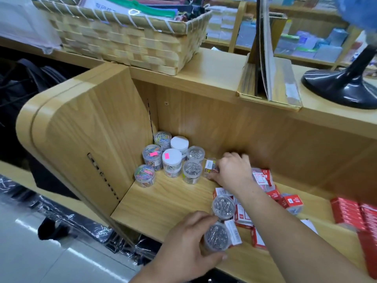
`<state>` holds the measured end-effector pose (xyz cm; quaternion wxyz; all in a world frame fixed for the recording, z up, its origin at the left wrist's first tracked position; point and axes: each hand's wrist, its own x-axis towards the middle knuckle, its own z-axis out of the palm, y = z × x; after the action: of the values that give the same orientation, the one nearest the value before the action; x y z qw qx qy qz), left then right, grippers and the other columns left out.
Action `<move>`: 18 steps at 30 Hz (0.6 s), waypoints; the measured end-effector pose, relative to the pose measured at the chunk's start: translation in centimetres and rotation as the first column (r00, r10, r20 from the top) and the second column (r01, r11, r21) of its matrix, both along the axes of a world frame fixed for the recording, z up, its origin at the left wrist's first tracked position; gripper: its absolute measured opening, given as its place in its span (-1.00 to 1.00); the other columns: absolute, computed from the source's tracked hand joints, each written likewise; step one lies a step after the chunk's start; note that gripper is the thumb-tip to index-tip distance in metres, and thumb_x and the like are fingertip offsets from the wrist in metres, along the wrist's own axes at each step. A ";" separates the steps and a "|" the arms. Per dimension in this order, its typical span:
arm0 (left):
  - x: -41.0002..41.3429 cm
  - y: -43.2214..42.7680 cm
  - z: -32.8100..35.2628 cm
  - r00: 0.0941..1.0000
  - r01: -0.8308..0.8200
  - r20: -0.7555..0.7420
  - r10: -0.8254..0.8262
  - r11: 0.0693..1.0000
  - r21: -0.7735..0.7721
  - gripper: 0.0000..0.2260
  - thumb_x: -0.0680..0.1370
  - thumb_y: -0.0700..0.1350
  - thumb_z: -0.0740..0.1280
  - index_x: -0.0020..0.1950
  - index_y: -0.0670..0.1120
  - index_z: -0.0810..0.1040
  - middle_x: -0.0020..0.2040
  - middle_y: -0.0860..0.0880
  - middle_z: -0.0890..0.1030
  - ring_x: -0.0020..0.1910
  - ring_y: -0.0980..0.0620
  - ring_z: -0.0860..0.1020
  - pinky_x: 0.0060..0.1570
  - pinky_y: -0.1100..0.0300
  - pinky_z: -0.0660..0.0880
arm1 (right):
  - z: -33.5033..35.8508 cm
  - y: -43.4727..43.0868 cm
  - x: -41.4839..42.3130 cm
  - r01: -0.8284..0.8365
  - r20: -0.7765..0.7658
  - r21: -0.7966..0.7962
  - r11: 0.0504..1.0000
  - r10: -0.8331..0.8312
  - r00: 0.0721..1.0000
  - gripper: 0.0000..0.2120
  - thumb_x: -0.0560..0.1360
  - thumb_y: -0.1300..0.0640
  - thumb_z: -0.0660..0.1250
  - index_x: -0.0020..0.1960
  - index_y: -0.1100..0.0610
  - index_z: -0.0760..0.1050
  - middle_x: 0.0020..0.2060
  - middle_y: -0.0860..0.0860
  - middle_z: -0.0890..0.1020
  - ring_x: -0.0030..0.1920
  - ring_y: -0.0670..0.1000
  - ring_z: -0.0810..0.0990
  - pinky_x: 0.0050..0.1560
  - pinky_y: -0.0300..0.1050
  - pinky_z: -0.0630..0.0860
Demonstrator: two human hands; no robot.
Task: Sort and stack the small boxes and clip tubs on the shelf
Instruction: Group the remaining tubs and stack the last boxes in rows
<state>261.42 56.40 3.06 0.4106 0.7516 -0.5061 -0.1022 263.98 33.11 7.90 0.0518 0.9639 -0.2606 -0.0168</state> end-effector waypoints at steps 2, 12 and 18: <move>0.0 -0.1 -0.2 1.000 -0.016 0.013 0.016 1.000 0.016 -0.36 0.38 0.30 0.48 0.42 0.16 0.46 0.24 0.29 0.48 0.25 0.29 0.48 0.19 0.20 0.51 | 0.2 0.2 -0.3 -0.013 0.059 0.051 0.999 0.010 0.998 -0.51 0.41 -0.43 0.27 0.13 -0.13 0.60 0.00 -0.04 0.58 0.16 0.07 0.50 0.13 0.04 0.30; 4.0 2.5 -0.7 0.943 -0.328 0.075 0.323 0.942 0.074 -0.48 0.38 0.22 0.49 0.27 0.12 0.47 0.08 0.22 0.57 0.12 0.19 0.51 0.07 0.30 0.45 | 2.8 3.7 -9.0 -0.116 -0.068 0.336 0.935 0.147 0.987 -0.45 0.21 -0.32 0.40 0.19 -0.25 0.54 0.03 -0.16 0.64 0.15 -0.02 0.52 0.22 -0.06 0.41; 5.0 2.9 -0.1 0.957 -0.286 0.063 0.282 0.956 0.069 -0.58 0.37 0.16 0.47 0.18 0.19 0.46 0.07 0.28 0.54 0.13 0.25 0.51 0.08 0.20 0.52 | 2.0 6.2 -8.5 -0.174 0.059 0.198 0.965 0.166 0.984 -0.58 0.33 -0.19 0.33 0.17 -0.14 0.48 0.05 -0.16 0.57 0.19 -0.03 0.50 0.17 -0.12 0.40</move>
<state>266.43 59.33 2.91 0.3783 0.8342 -0.3991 -0.0421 255.50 39.32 9.90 -0.0509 0.9831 -0.1749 -0.0187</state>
